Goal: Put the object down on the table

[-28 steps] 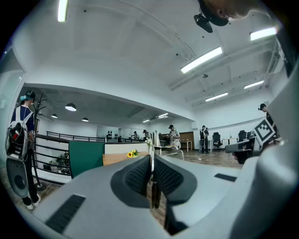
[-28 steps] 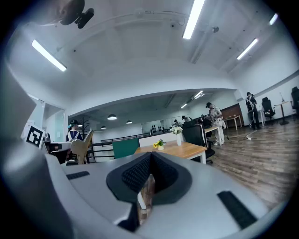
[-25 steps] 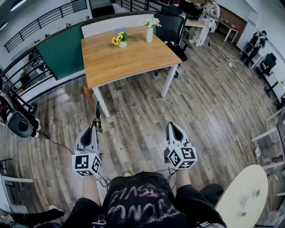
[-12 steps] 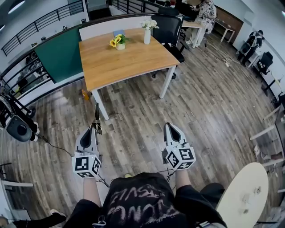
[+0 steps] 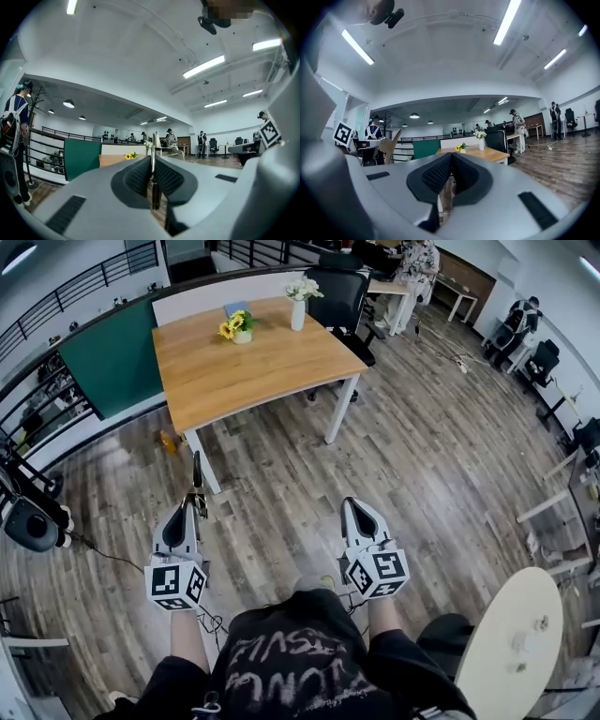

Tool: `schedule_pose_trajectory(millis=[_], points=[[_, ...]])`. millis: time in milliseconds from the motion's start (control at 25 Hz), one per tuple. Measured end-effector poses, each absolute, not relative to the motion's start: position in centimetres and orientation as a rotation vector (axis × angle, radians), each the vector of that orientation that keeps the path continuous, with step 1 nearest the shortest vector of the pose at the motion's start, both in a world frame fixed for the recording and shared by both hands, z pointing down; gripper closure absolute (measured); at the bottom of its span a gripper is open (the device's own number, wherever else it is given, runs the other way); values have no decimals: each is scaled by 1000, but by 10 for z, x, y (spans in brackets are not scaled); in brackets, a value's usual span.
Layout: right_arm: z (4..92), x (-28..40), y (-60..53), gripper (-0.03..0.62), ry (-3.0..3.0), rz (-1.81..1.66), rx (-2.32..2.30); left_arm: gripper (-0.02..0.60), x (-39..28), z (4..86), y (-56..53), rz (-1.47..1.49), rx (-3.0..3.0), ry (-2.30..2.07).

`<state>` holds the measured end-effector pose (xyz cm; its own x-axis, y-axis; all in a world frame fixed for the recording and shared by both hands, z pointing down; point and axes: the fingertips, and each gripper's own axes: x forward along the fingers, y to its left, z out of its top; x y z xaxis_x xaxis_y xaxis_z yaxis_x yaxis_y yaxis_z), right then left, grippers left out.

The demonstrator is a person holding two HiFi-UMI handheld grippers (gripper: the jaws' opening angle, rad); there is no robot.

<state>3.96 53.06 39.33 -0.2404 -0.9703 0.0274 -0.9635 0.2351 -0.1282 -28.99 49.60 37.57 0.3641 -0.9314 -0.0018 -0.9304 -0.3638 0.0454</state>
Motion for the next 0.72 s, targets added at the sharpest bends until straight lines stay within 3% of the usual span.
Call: schedule_pose_trajectory(millis=[720], points=[[413, 59, 389, 588, 2504, -193, -1837, 560, -253, 390, 367, 35, 2567, -1756]])
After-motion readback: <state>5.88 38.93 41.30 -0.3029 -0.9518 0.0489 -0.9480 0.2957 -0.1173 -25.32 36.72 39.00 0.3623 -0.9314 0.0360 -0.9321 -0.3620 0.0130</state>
